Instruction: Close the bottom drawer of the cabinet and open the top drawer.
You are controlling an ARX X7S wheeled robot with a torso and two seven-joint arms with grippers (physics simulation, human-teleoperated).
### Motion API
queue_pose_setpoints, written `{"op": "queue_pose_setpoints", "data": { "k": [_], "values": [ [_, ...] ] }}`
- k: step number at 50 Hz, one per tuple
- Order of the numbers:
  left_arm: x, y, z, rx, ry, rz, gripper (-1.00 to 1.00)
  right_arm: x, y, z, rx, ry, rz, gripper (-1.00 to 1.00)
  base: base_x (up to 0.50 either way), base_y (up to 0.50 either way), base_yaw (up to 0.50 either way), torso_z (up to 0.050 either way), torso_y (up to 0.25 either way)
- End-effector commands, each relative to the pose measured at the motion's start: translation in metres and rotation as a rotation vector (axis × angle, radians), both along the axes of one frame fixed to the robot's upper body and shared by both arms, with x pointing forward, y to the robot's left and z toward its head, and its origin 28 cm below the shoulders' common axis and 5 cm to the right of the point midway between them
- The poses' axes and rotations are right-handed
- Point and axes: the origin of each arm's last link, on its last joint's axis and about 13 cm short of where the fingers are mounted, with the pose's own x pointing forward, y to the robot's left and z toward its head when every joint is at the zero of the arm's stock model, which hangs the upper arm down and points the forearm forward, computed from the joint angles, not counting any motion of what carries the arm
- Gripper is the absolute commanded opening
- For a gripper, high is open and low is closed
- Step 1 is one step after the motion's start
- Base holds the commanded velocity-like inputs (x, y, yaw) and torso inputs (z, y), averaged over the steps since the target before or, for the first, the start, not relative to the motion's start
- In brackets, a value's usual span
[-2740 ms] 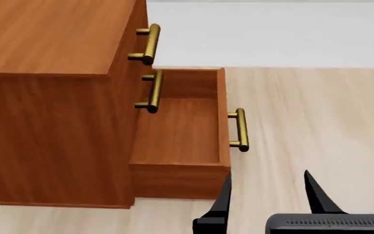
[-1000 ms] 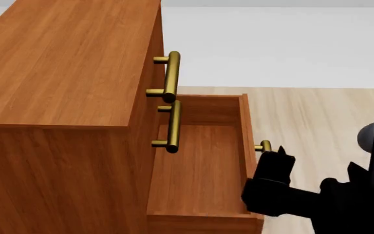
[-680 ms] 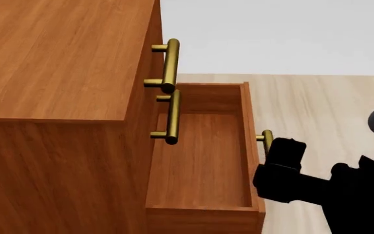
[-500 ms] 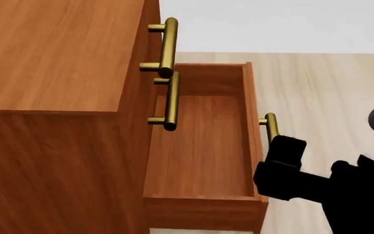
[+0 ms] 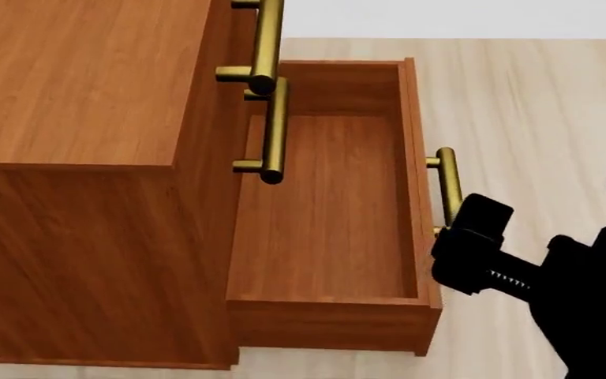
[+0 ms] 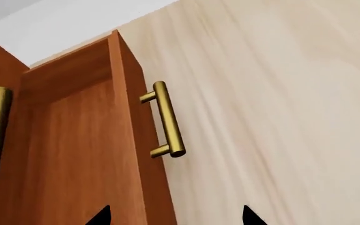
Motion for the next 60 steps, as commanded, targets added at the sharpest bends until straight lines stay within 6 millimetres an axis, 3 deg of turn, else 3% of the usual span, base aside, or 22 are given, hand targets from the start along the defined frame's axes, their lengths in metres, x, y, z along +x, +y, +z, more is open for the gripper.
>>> {"op": "queue_pose_setpoints", "data": {
  "k": [1,6,8,11,14,20,23,26,36,38,41,51,60],
  "values": [
    [0.000,0.000,-0.003,0.002,-0.004,-0.003,1.00,0.030,-0.008,-0.006,0.057,0.115,-0.033,1.00,0.00,0.00,0.00,0.000,0.000],
    [0.000,0.000,-0.003,0.000,-0.002,-0.005,1.00,0.044,-0.010,-0.010,0.054,0.151,-0.071,1.00,0.00,0.00,0.00,0.000,0.000],
    [0.001,-0.001,0.008,0.001,-0.003,-0.007,1.00,0.049,-0.010,-0.014,0.067,0.178,-0.079,1.00,0.00,0.00,0.00,0.000,0.000],
    [0.000,0.000,-0.003,0.000,-0.002,-0.008,1.00,0.057,-0.012,-0.020,0.059,0.198,-0.094,1.00,0.00,0.00,0.00,0.000,0.000],
    [0.000,-0.001,0.008,0.001,-0.003,-0.006,1.00,0.061,-0.013,-0.023,0.059,0.218,-0.112,1.00,0.00,0.00,0.00,0.000,0.000],
    [0.000,-0.001,-0.003,0.002,-0.002,-0.010,1.00,0.072,-0.016,-0.032,0.071,0.254,-0.147,1.00,0.00,0.00,0.00,0.000,0.000],
    [0.000,-0.001,0.005,0.002,-0.004,-0.010,1.00,0.075,-0.015,-0.037,0.069,0.267,-0.158,1.00,0.00,0.00,0.00,0.000,0.000],
    [-0.001,0.000,-0.003,-0.002,-0.004,-0.004,1.00,0.077,-0.012,-0.043,0.066,0.285,-0.144,1.00,0.00,0.00,0.00,0.000,0.000],
    [0.000,-0.001,-0.002,0.005,-0.001,-0.013,1.00,0.091,-0.005,-0.064,0.082,0.338,-0.122,1.00,0.00,0.00,0.00,0.000,0.000],
    [0.001,-0.001,0.007,0.003,-0.001,-0.014,1.00,0.092,-0.004,-0.065,0.081,0.341,-0.111,1.00,0.00,0.00,0.00,0.000,0.000],
    [0.000,-0.001,-0.002,0.006,-0.002,-0.015,1.00,0.095,-0.002,-0.070,0.083,0.354,-0.107,1.00,0.00,0.00,0.00,0.000,0.000],
    [0.000,-0.001,0.005,0.001,-0.008,-0.016,1.00,0.101,0.003,-0.081,0.070,0.369,-0.096,1.00,0.00,0.00,0.00,0.000,0.000],
    [-0.001,-0.001,-0.002,0.001,-0.013,-0.016,1.00,0.106,0.011,-0.088,0.073,0.381,-0.057,1.00,0.00,0.00,0.00,0.000,-0.002]
  ]
}}
